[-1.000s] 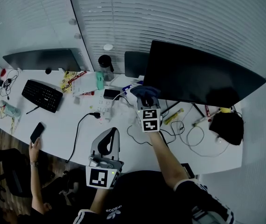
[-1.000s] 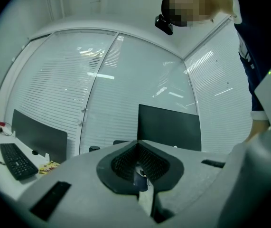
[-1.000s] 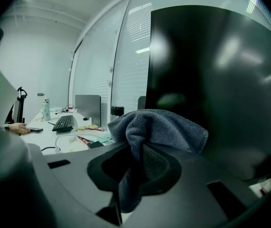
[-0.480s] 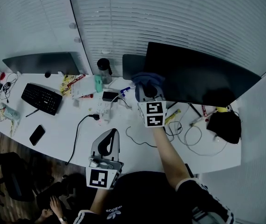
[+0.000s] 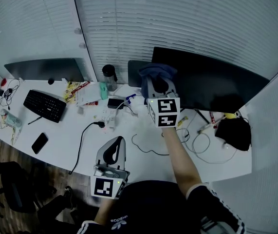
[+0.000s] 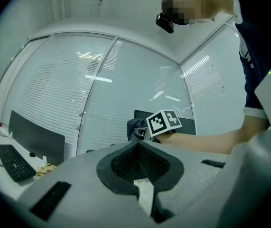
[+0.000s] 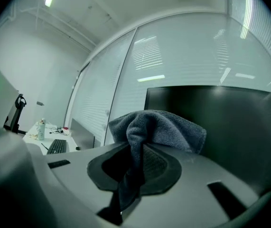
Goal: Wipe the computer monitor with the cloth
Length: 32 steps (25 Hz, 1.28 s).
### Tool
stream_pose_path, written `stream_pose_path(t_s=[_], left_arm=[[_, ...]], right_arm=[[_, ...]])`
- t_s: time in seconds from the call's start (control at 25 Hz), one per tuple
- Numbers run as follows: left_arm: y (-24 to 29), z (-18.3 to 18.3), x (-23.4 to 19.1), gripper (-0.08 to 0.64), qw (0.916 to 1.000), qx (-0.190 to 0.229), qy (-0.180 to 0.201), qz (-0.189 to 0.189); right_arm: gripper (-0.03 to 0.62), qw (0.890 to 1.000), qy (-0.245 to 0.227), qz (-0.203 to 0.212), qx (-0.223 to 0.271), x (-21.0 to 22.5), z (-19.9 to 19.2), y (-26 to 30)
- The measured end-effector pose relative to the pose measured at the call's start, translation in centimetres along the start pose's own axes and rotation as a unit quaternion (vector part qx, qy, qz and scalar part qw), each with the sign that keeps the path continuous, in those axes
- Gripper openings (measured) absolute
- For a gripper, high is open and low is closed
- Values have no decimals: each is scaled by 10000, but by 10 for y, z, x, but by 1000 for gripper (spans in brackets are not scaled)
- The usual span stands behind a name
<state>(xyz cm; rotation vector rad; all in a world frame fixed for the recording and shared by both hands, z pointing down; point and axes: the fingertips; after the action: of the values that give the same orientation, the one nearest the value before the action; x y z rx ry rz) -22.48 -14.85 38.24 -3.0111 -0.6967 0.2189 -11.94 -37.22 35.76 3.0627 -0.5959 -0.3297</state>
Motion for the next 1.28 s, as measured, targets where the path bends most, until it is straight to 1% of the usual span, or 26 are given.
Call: stream_pose_path(t_s=[0.16, 0.36, 0.6, 0.76, 0.84, 0.92, 1.0, 1.08, 1.16, 1.28], left_arm=[[-2, 0, -3, 5, 10000, -69, -9, 53], [-2, 3, 1, 5, 10000, 20, 66, -56], [-3, 5, 1, 5, 9999, 61, 68, -51], [-4, 3, 3, 5, 9999, 83, 94, -119], [-2, 7, 5, 5, 9997, 159, 86, -166], [-1, 5, 6, 5, 9998, 127, 65, -172], [-1, 2, 6, 5, 9998, 34, 85, -152], [2, 2, 8, 5, 9997, 65, 150, -202], [3, 3, 13, 5, 9995, 117, 156, -263], [3, 1, 22, 5, 9993, 40, 175, -325]], right_arm=[[46, 9997, -59, 23, 243, 5, 28, 1], [46, 9985, -72, -17, 549, 13, 59, -1], [48, 9962, -143, -96, 857, 24, 92, -2], [48, 9953, -158, -142, 949, 31, 100, -3], [48, 9954, -165, -102, 940, 30, 99, -3], [48, 9955, -145, -7, 931, 28, 100, -6], [48, 9951, -119, 128, 975, 26, 104, -16], [48, 9938, -142, 203, 1085, 26, 109, -33], [48, 9921, -276, 207, 1203, 29, 112, -54], [48, 9891, -527, 228, 1357, 37, 116, -95]])
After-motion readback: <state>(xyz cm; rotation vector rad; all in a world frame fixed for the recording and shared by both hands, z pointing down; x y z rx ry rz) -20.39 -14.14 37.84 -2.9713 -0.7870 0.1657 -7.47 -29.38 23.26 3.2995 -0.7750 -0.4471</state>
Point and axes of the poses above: the fingertips, and each gripper's own axes: y forward along the fingers, x to its right, z out of its top, and after that the axes turned 2 degrees about -y, right-handed
